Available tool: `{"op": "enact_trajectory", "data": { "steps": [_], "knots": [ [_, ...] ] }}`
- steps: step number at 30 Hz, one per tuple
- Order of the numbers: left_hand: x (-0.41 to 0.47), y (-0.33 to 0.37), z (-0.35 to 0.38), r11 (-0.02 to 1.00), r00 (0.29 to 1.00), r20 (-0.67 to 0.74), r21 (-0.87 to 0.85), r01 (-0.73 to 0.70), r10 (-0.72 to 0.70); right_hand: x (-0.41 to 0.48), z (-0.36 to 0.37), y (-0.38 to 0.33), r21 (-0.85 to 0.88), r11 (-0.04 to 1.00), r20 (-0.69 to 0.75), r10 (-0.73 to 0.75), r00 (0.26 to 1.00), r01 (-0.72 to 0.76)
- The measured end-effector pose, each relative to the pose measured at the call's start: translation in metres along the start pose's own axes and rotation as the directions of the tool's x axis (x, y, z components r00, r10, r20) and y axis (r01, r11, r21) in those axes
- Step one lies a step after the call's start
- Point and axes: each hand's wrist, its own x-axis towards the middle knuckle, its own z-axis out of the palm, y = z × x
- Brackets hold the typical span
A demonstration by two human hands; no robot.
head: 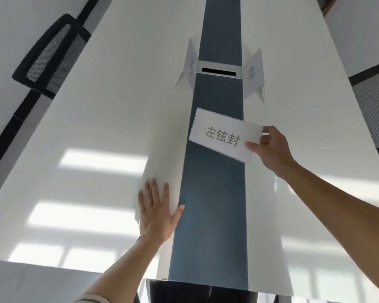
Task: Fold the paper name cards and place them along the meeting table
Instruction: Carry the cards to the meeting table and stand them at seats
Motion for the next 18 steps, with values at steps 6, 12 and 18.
{"op": "enact_trajectory", "data": {
  "steps": [6, 12, 18],
  "knots": [
    [0.003, -0.003, 0.012, 0.999, 0.999, -0.043, 0.052, -0.011, 0.013, 0.053, 0.019, 0.020, -0.101, 0.988, 0.068, -0.112, 0.991, 0.119],
    [0.003, -0.004, 0.014, 0.998, 0.999, -0.041, 0.059, -0.013, 0.015, 0.086, 0.017, 0.017, -0.450, 0.869, 0.140, -0.157, 0.978, 0.204],
    [0.003, -0.003, 0.012, 0.998, 0.999, -0.038, 0.067, -0.012, 0.014, 0.096, 0.038, -0.012, -0.697, 0.596, 0.202, -0.368, 0.908, 0.397]
  ]
}}
